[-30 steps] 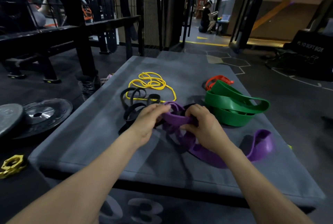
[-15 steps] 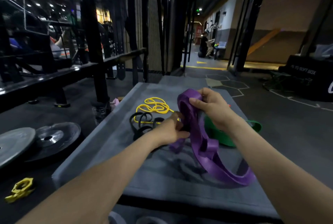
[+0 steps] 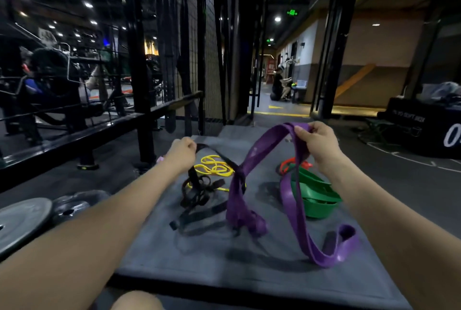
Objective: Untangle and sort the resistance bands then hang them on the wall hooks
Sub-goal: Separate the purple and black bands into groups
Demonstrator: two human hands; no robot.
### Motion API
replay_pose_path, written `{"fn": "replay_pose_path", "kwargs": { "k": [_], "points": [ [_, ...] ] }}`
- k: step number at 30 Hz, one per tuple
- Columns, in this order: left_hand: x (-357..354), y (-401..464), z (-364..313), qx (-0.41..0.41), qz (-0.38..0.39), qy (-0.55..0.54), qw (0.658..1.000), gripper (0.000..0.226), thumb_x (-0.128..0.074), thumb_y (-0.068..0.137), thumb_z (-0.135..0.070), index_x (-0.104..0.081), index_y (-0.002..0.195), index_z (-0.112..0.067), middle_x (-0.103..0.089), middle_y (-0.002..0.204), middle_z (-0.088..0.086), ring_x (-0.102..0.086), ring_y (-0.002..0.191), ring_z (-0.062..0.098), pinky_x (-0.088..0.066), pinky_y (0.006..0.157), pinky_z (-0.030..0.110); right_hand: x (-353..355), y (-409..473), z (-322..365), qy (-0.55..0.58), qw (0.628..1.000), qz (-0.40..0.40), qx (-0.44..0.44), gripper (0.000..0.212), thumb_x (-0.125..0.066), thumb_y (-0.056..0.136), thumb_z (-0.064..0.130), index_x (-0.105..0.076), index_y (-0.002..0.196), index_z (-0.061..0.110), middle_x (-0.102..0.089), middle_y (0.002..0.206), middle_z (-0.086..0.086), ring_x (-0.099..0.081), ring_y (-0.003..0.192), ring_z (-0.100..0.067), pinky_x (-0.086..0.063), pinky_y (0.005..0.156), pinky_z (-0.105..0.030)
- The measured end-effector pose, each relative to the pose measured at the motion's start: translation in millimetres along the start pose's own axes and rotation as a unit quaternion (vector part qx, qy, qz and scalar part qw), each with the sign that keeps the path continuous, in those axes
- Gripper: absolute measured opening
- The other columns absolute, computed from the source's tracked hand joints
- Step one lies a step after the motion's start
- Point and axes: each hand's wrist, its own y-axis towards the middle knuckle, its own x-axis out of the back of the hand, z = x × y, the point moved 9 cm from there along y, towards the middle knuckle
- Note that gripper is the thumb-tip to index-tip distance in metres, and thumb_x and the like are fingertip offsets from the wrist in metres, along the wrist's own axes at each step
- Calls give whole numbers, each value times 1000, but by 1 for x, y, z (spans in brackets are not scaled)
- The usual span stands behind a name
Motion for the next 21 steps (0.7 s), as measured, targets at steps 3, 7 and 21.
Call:
{"fn": "replay_pose_path", "kwargs": {
  "k": [3, 7, 21],
  "points": [
    [4, -4, 16, 30, -19, 33, 999, 29, -34, 95, -5, -59, 106, 6, -48, 80, 11, -51, 110, 40, -38, 74, 32, 7, 2, -10, -57, 998, -27, 11, 22, -61, 88, 11, -48, 71, 17, -54, 71, -3, -52, 66, -18, -43, 57, -26],
    [-4, -19, 44, 90, -17, 97, 991, 32, -34, 96, -13, -50, 120, 2, -44, 125, 24, -44, 120, 42, -37, 99, 45, 14, -11, -53, -221, 975, -12, -10, 10, -63, 86, 14, -56, 88, 8, -58, 86, -14, -58, 87, -29, -37, 72, -29],
    [-118, -42, 40, -49, 103, 187, 976, 31, -44, 93, -24, -53, 121, -13, -46, 129, 14, -46, 121, 34, -41, 99, 43, -56, -45, -139, -653, 720, 174, 160, 47, -24, 87, 20, -59, 116, 8, -48, 129, -11, -39, 122, -31, -30, 105, -36]
  ]
}}
